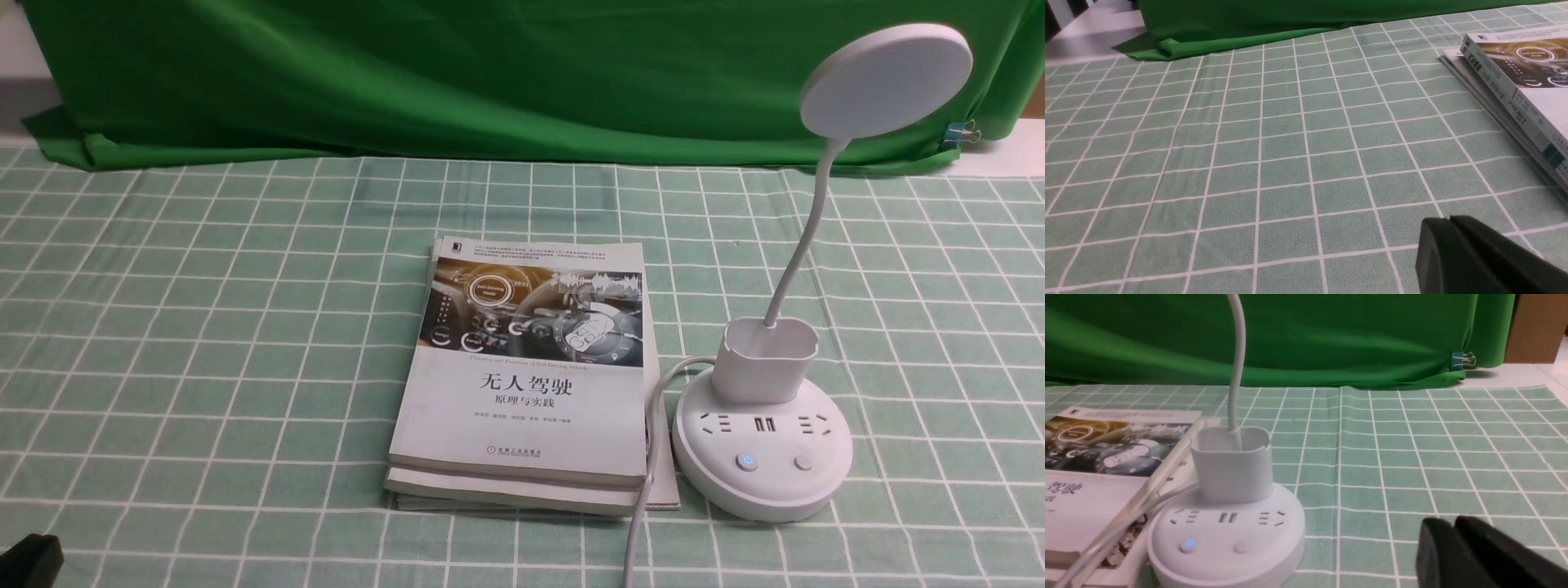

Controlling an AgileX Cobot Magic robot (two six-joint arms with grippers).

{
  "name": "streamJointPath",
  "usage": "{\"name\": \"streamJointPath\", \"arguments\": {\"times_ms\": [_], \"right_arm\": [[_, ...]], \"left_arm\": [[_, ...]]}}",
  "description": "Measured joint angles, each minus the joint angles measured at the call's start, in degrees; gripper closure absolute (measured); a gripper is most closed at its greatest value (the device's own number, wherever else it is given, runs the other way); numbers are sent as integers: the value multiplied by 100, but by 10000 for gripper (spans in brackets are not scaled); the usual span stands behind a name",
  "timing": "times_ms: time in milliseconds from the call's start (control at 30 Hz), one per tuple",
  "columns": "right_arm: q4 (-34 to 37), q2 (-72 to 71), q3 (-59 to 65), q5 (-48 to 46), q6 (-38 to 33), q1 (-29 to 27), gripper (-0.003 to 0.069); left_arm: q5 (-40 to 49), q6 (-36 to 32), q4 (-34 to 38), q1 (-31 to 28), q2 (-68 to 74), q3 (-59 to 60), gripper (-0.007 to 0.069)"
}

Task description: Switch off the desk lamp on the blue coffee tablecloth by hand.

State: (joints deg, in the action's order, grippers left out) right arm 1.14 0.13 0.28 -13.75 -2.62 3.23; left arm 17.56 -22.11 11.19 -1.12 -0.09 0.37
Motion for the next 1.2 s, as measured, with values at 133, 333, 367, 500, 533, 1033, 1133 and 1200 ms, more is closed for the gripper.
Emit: {"name": "streamJointPath", "arguments": {"times_ms": [133, 333, 367, 500, 533, 1033, 1133, 1200], "right_arm": [[0, 0, 0, -5, 5, 0, 592], [0, 0, 0, -5, 5, 0, 580], [0, 0, 0, -5, 5, 0, 576], [0, 0, 0, -5, 5, 0, 566], [0, 0, 0, -5, 5, 0, 564], [0, 0, 0, -19, 5, 0, 531], [0, 0, 0, -19, 5, 0, 527], [0, 0, 0, -19, 5, 0, 523]], "left_arm": [[0, 0, 0, 0, 0, 0, 624], [0, 0, 0, 0, 0, 0, 624], [0, 0, 0, 0, 0, 0, 624], [0, 0, 0, 0, 0, 0, 624], [0, 0, 0, 0, 0, 0, 624], [0, 0, 0, 0, 0, 0, 624], [0, 0, 0, 0, 0, 0, 624], [0, 0, 0, 0, 0, 0, 624]]}}
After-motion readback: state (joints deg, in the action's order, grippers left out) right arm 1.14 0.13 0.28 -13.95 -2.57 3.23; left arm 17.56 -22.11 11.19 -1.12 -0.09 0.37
